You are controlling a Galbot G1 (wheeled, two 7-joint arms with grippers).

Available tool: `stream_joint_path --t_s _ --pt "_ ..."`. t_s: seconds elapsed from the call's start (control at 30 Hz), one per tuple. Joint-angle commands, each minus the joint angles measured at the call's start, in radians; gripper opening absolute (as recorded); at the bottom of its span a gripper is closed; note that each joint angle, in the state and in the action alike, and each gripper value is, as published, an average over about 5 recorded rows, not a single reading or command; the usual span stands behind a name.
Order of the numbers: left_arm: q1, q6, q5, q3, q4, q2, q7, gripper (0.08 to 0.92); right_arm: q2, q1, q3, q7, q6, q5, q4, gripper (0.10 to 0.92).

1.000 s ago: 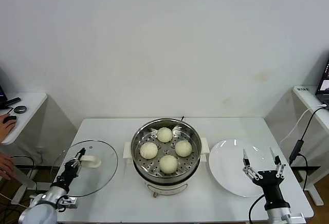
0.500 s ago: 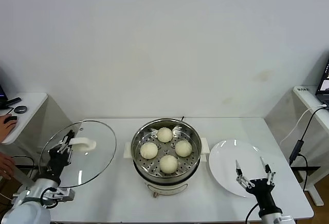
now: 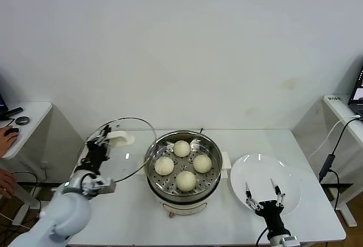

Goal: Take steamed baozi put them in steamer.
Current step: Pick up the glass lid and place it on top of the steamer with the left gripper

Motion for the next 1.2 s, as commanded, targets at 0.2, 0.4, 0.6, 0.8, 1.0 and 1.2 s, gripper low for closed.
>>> stream_joint_path --t_s 0.2,0.4,0.6,0.8,1.0,1.2 --pt "-0.326 0.155 0.347 0.376 0.124 -0.26 0.209 0.176 0.077 0.038 -0.04 0.055 0.005 -0.148 -0.043 0.823" --pt "-0.328 0.12 0.436 0.438 0.15 -0.324 0.22 0.176 0.077 0.032 -0.024 0.058 0.006 -0.149 -0.033 0.823" --pt "-0.324 0.091 0.455 0.47 0.156 -0.336 0.214 0.176 0.076 0.029 -0.013 0.059 0.007 -0.144 -0.03 0.823" --pt "-0.307 0.089 0.471 0.479 0.16 -0.351 0.215 0.176 0.075 0.033 -0.011 0.059 0.008 -0.137 -0.036 0.823" --pt "-0.273 0.096 0.546 0.478 0.154 -0.379 0.235 0.176 0.075 0.035 -0.011 0.06 0.008 -0.134 -0.036 0.823" --pt "-0.228 0.107 0.591 0.472 0.14 -0.396 0.257 0.176 0.075 0.034 -0.012 0.06 0.009 -0.135 -0.039 0.823"
